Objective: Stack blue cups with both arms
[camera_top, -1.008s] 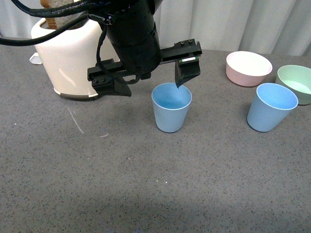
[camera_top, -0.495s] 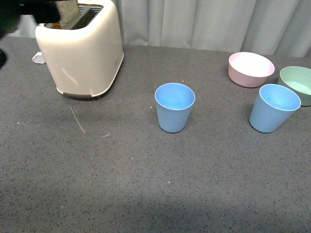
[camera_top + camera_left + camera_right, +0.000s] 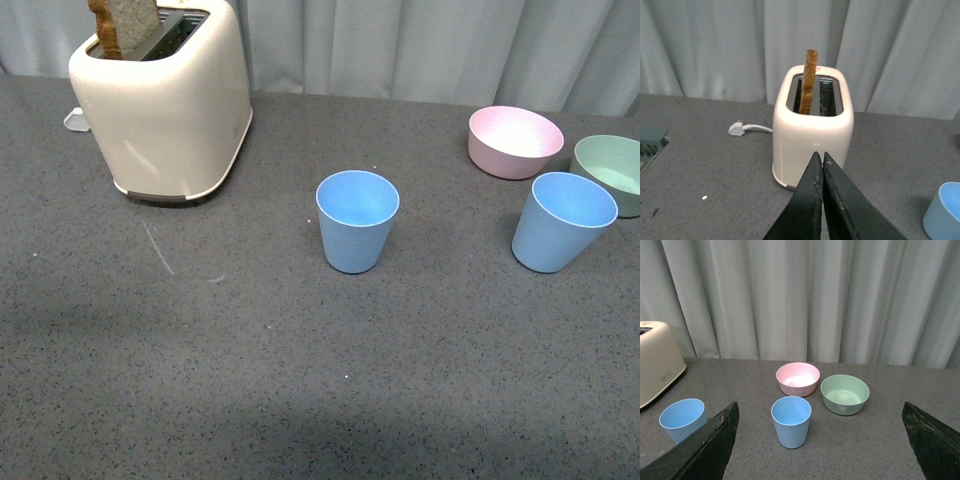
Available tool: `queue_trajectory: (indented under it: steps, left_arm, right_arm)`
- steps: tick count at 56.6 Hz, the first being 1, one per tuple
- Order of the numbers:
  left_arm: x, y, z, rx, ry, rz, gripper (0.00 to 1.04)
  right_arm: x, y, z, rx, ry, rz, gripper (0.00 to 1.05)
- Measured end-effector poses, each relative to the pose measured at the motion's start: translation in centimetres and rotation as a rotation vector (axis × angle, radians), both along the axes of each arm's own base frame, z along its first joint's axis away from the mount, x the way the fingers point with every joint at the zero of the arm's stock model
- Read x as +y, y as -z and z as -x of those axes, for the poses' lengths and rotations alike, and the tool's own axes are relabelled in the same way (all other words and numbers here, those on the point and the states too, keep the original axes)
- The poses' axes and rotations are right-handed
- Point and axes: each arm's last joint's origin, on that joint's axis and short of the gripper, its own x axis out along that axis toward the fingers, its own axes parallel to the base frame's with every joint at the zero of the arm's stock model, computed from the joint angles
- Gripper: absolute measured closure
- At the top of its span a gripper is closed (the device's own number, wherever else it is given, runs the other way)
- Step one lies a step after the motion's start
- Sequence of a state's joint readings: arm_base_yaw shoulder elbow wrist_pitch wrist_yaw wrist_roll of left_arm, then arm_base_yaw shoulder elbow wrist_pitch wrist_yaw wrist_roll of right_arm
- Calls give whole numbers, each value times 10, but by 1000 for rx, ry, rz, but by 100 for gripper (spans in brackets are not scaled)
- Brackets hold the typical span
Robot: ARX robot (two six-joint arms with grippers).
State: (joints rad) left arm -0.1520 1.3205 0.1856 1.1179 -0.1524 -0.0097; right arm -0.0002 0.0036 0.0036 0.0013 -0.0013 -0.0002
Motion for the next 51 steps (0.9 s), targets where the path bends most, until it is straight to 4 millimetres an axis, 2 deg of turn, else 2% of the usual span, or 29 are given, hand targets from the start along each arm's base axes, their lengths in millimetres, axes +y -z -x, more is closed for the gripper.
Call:
queue_trajectory:
  steps: [18,28,51]
  left_arm:
    - [15,-1,38,-1,3,0,101]
    - [26,-1,50,-3,-2,1,101]
    - [27,-9,73,-27,3,0,101]
  right_arm:
    - [0,0,0,0,0,0,10]
    - [0,0,0,0,0,0,10]
    - [0,0,0,0,0,0,10]
